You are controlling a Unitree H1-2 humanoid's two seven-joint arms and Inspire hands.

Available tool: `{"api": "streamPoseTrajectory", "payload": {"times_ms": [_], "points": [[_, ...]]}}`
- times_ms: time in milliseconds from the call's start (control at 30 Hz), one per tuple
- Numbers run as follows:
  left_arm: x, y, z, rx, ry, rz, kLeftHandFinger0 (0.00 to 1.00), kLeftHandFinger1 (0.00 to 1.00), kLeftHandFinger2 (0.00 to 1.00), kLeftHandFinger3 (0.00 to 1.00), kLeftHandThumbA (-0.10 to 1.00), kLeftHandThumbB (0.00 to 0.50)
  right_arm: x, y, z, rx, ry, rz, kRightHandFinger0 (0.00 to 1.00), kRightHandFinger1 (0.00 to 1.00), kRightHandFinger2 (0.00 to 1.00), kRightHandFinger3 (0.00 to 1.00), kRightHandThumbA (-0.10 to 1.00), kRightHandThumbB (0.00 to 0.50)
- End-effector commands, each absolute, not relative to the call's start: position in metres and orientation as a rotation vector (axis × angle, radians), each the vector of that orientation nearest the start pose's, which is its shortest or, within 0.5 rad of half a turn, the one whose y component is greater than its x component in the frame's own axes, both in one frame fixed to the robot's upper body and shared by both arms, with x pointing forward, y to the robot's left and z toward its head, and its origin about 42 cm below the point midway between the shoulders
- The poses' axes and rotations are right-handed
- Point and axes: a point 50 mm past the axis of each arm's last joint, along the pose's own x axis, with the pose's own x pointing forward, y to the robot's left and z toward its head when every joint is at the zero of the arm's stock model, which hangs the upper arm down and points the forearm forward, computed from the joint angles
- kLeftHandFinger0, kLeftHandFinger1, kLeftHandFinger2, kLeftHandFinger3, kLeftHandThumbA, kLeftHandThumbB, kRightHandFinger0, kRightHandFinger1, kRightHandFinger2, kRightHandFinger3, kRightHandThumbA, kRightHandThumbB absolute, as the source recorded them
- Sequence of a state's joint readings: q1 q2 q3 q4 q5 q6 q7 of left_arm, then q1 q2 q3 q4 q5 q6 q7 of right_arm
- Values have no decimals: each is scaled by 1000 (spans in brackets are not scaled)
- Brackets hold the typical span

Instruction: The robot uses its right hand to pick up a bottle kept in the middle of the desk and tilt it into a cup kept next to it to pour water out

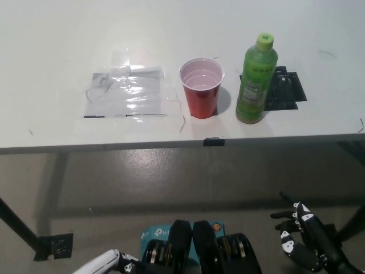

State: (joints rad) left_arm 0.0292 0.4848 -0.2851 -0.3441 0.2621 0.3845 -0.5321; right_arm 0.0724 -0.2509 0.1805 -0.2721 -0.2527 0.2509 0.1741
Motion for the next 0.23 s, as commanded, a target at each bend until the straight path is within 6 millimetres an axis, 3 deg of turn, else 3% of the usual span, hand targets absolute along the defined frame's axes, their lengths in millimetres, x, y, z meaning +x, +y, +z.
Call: {"api": "streamPoseTrajectory", "payload": {"times_ms": [0, 100, 133, 200], "points": [[253, 257, 150, 720, 209, -691, 874, 735, 782, 1000, 1000, 417, 259, -233, 141, -528, 19, 295, 571, 607, 712, 1000, 45, 117], [253, 257, 150, 721, 216, -687, 868, 735, 777, 1000, 1000, 429, 259, -233, 142, -532, 11, 305, 559, 597, 706, 1000, 42, 114], [254, 257, 150, 722, 199, -693, 827, 713, 776, 1000, 1000, 407, 259, -233, 142, -534, 10, 303, 553, 592, 700, 1000, 42, 118], [254, 257, 149, 725, 195, -695, 819, 712, 780, 1000, 1000, 411, 259, -233, 142, -536, 14, 304, 557, 600, 708, 999, 45, 118]]}}
